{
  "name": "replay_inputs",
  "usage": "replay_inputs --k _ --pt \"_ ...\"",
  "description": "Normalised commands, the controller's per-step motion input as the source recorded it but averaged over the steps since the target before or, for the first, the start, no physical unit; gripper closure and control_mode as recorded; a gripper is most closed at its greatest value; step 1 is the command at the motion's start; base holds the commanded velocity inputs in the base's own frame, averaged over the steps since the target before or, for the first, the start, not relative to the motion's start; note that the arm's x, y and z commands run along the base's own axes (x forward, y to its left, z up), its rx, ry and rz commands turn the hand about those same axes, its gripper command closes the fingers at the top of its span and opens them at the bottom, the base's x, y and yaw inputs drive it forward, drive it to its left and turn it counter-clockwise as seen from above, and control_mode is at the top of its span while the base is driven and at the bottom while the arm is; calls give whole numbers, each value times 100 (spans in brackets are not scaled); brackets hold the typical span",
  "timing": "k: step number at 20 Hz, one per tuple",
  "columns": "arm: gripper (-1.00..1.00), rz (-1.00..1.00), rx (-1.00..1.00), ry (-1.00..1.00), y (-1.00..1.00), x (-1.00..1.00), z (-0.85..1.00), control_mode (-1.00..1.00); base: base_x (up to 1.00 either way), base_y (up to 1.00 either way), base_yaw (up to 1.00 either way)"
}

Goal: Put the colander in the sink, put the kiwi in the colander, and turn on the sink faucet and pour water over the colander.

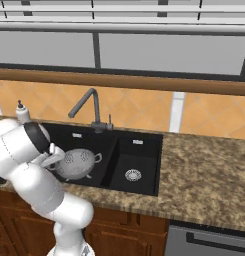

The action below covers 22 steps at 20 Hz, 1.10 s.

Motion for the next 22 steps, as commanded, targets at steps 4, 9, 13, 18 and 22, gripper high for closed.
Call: replay_inputs --k 4,9,13,18,22 --pt "100 0 5 3 -8 0 -29 -100 0 0 0" --pt "100 -1 5 3 -3 -7 -27 -100 0 0 0" --pt "100 -6 1 3 0 -24 -28 -100 0 0 0" --pt "100 -6 0 4 0 -2 -29 -100 0 0 0" --pt "100 -10 0 2 -1 -1 -28 -100 0 0 0"
